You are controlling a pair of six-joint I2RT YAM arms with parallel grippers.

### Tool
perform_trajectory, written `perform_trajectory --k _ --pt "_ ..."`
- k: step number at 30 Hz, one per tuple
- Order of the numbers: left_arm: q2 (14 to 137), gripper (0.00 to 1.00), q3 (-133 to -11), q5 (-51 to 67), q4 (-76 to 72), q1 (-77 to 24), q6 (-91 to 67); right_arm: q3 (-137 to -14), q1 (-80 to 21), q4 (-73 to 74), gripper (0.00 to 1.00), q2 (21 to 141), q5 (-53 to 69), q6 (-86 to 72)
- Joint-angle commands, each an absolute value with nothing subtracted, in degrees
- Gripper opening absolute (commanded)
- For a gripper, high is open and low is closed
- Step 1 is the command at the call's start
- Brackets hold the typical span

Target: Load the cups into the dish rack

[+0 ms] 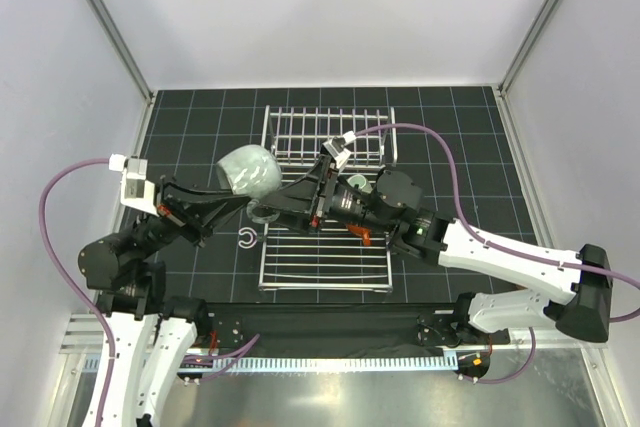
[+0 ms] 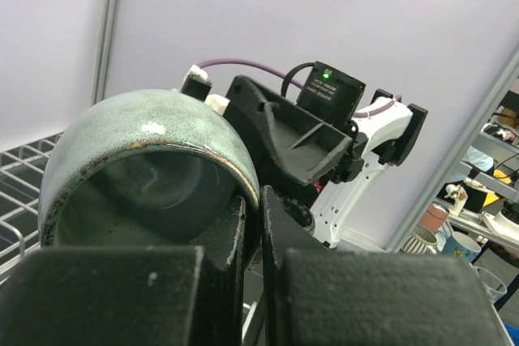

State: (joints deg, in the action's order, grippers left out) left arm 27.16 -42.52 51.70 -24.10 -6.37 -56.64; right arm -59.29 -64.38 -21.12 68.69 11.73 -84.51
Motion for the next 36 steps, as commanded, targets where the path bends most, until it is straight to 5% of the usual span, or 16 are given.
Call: perform_trajectory --k 1,22,32,34,36 --pt "25.6 0.0 -43.6 50.6 -33.8 -6.6 -56.5 -61.9 -64.6 -25.4 0.61 68.4 12.1 -86.4" --pt "25.6 0.0 -42.3 51.2 -35.5 -6.8 -57.2 -63.1 -65.7 -29.8 0.43 74.1 12.2 -89.8" --pt "25.0 0.0 -41.7 52.9 -35.5 -6.9 -57.4 -60.5 -65.7 -33.7 0.04 74.1 9.8 -91.0" --pt "25.0 0.0 -41.9 53.6 -35.6 -6.9 -57.5 -59.4 -65.7 -35.0 0.04 73.7 9.1 -90.2" --pt "24.8 0.18 -41.7 53.4 -35.3 -6.9 -57.6 -58.5 -65.7 -35.4 0.04 72.7 8.1 -88.4"
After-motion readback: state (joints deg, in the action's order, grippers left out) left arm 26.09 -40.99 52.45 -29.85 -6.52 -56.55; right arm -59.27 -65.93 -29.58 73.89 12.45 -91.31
